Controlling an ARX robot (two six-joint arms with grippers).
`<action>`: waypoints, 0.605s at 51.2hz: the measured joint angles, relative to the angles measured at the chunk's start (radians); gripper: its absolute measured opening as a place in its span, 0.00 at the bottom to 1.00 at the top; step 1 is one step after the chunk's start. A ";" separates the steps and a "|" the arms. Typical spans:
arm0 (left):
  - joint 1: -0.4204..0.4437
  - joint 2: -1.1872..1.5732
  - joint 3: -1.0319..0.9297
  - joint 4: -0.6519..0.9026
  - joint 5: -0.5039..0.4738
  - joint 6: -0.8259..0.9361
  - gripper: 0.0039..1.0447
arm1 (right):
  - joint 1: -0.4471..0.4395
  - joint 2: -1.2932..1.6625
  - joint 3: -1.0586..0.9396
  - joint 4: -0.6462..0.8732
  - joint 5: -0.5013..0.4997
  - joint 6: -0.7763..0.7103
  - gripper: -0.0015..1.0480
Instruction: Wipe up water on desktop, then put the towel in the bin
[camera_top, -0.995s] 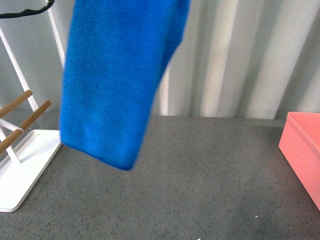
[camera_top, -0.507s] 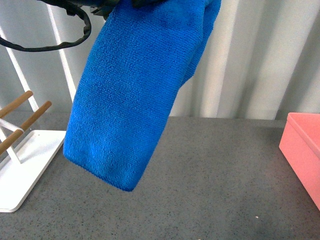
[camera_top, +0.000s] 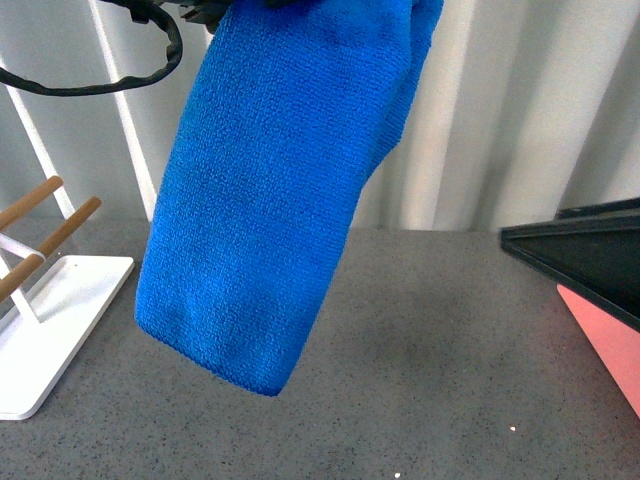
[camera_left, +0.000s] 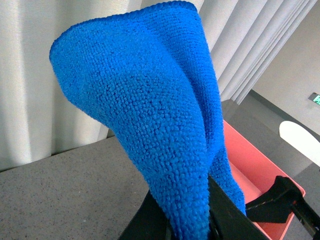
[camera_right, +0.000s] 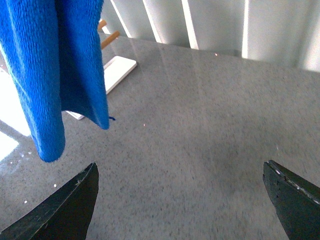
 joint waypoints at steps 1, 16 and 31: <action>0.000 0.000 0.000 0.000 0.000 0.000 0.05 | 0.007 0.007 0.005 0.005 -0.011 0.000 0.93; 0.000 0.000 0.000 0.000 0.001 0.000 0.05 | 0.166 0.153 0.150 0.126 -0.011 0.080 0.93; 0.000 0.001 0.000 0.000 0.001 0.000 0.05 | 0.255 0.248 0.245 0.170 0.022 0.130 0.93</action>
